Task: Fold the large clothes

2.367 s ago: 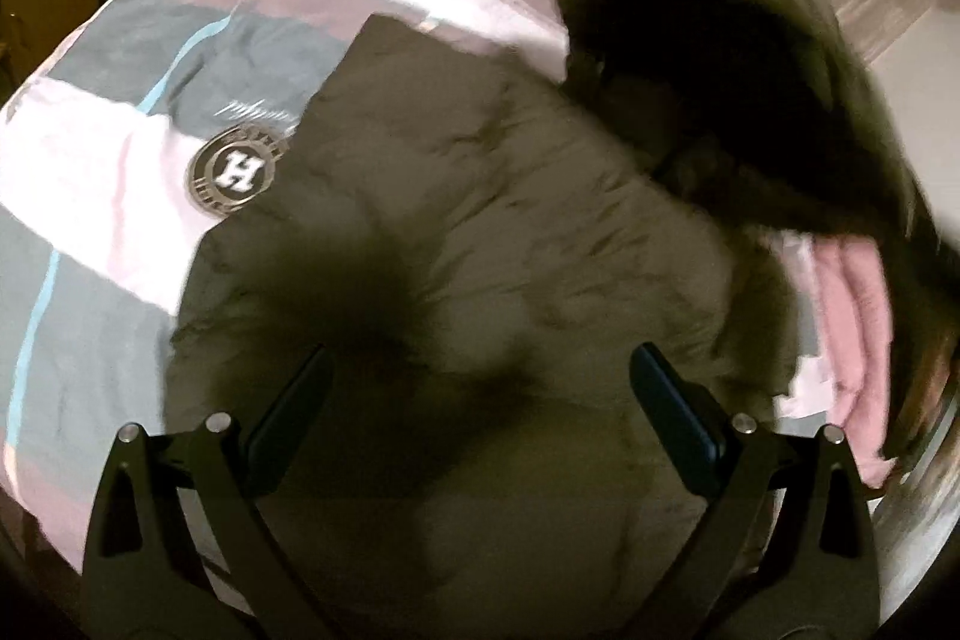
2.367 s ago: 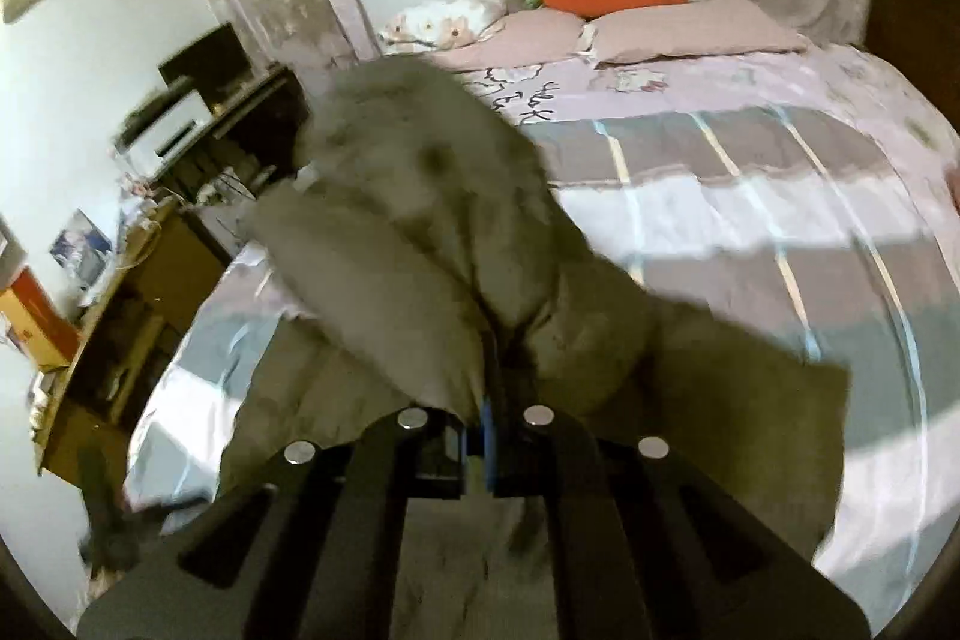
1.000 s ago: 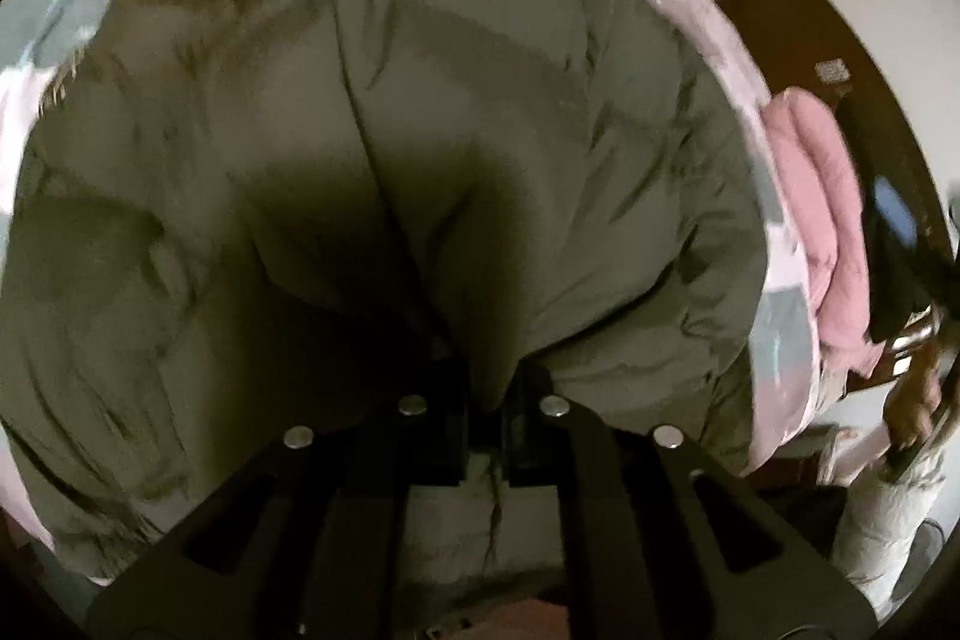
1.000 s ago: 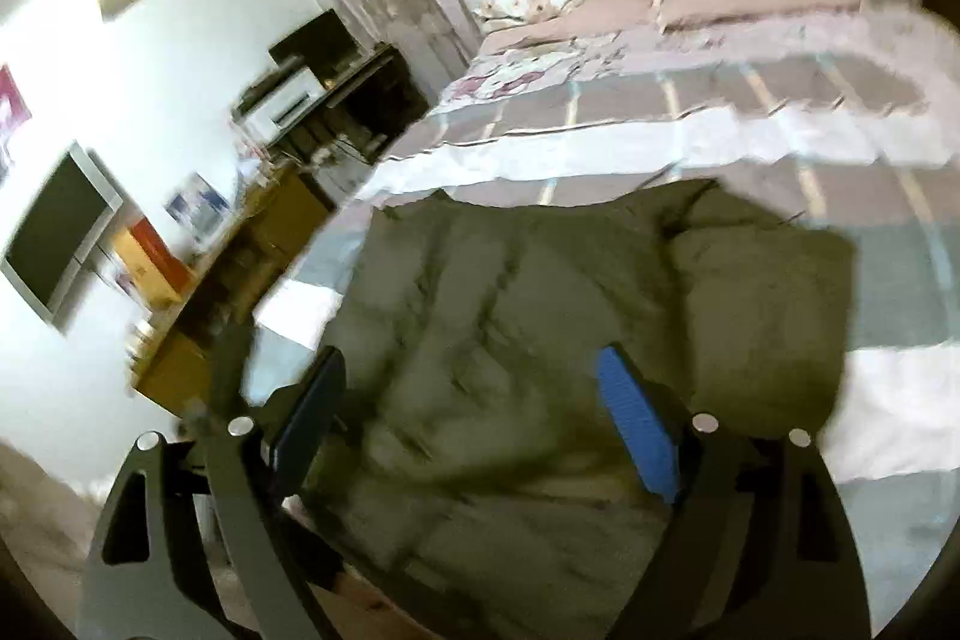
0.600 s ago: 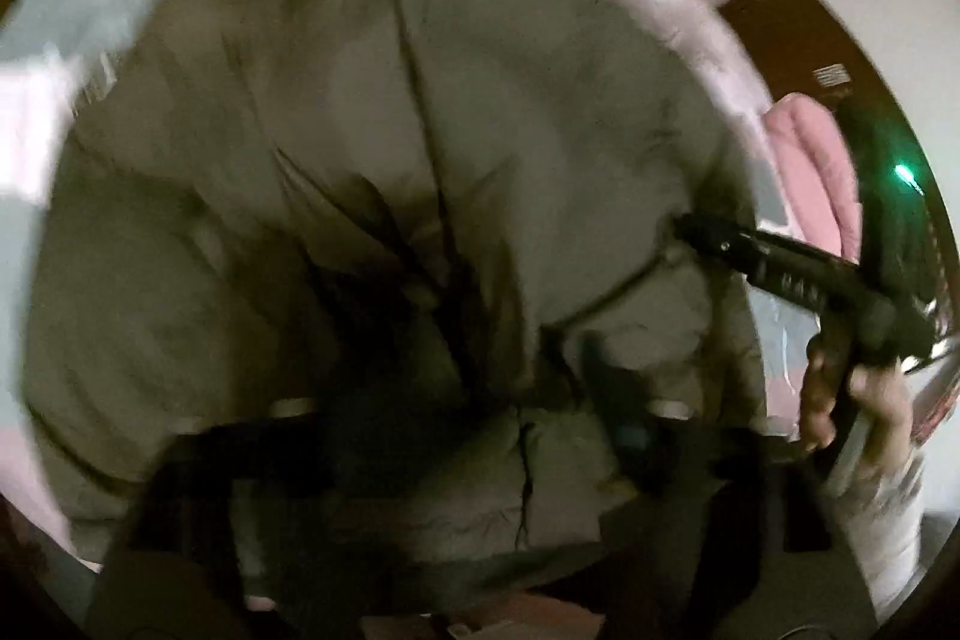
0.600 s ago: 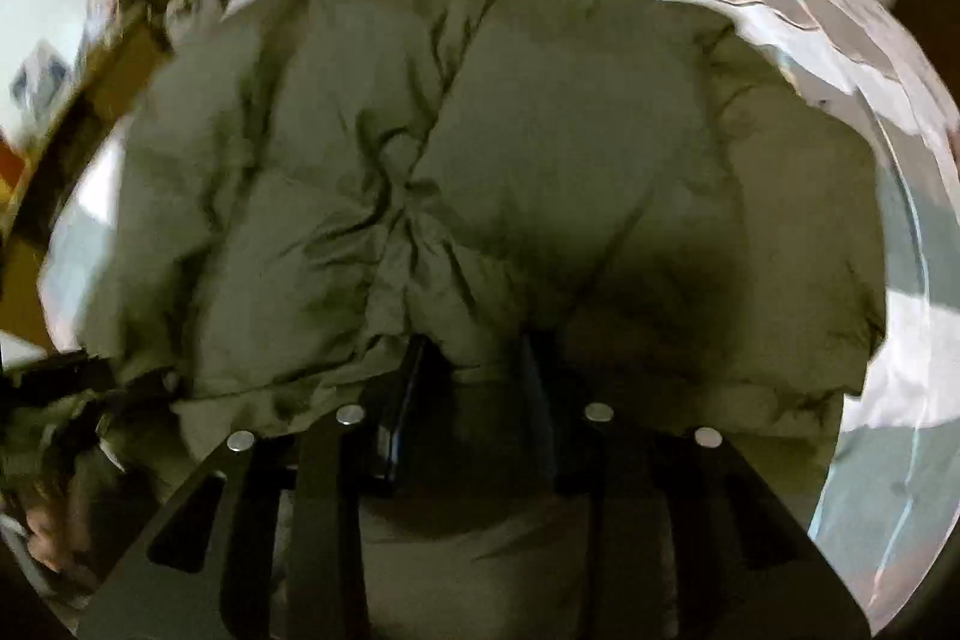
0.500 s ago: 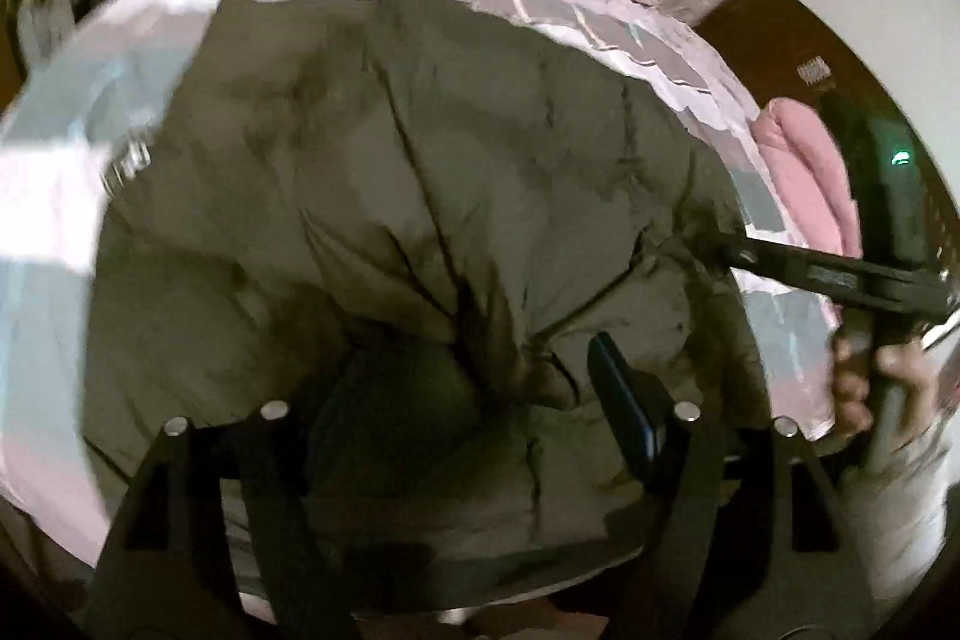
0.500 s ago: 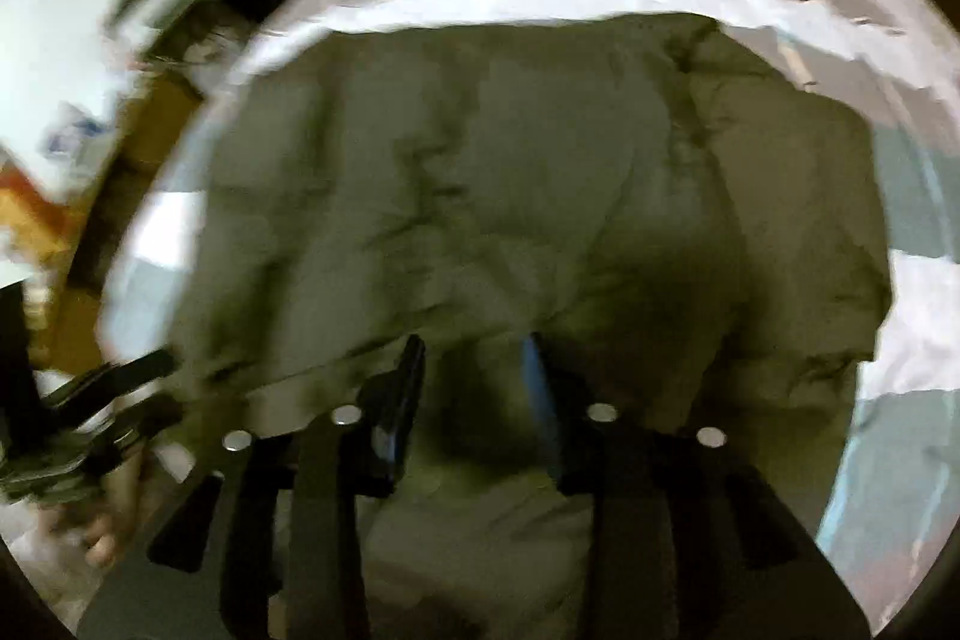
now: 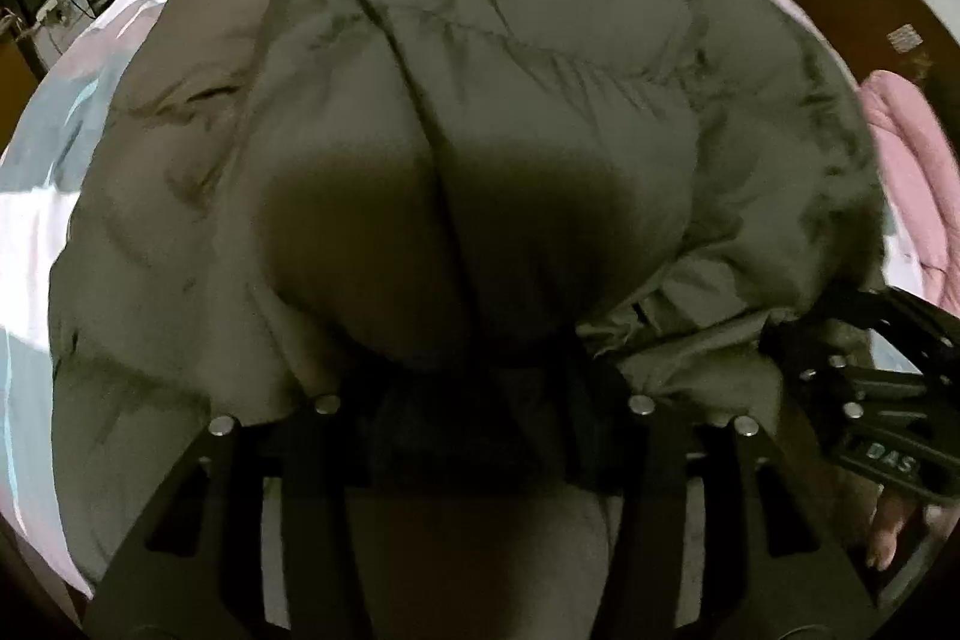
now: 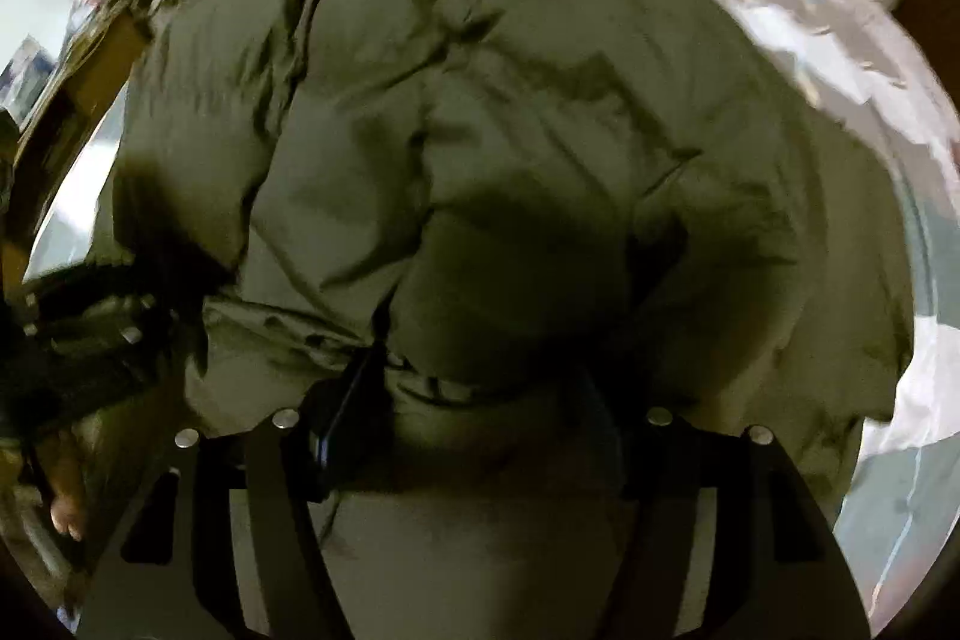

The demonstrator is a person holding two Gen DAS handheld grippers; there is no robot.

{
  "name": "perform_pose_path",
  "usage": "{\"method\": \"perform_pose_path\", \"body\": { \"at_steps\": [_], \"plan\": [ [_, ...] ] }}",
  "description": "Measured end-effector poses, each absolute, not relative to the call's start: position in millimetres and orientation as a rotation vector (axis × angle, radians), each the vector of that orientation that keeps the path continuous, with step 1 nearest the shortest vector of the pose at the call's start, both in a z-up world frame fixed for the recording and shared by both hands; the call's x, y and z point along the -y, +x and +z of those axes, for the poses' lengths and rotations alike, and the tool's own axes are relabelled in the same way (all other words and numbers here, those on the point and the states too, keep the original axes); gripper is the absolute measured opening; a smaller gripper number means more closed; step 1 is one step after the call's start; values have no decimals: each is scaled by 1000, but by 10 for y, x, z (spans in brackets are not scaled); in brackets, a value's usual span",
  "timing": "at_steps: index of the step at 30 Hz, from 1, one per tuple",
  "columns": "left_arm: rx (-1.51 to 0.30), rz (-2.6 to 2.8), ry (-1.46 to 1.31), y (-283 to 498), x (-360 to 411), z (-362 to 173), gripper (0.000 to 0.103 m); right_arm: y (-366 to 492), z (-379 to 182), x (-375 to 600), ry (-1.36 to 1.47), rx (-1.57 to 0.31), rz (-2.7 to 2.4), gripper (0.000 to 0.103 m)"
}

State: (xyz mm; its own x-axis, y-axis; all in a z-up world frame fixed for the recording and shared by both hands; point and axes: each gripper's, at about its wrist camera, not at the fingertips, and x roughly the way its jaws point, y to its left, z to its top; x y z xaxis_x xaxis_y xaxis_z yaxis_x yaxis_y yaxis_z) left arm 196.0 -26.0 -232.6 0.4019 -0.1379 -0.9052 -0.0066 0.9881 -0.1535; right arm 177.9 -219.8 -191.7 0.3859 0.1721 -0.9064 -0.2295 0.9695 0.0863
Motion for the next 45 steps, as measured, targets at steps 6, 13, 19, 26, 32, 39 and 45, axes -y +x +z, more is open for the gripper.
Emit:
{"method": "perform_pose_path", "body": {
  "at_steps": [6, 13, 19, 26, 32, 39, 45],
  "plan": [
    [-1191, -53, -155, 2219, 281, -2377, 52, 1840, -1937, 2125, -67, -1154, 196, 64],
    [-1070, -61, -176, 1845, 202, -2011, 73, 1450, -1626, 2217, -9, -1093, 118, 64],
    [-1053, -54, -48, 1727, 313, -2012, 74, 1407, -1687, 2133, -50, -1082, 104, 64],
    [-1137, 0, -99, 1934, 194, -2333, 82, 1460, -1882, 2098, -52, -1104, 94, 70],
    [-1164, -8, -111, 2040, 177, -2407, 89, 1503, -1995, 2066, -74, -1108, 74, 82],
    [-1066, -58, -108, 1510, -10, -1962, 99, 1120, -1444, 1964, -82, -994, 125, 94],
    [-1073, -65, 12, 914, -5, -2029, 100, 673, -1517, 1706, -198, -1047, 213, 94]
  ]
}}
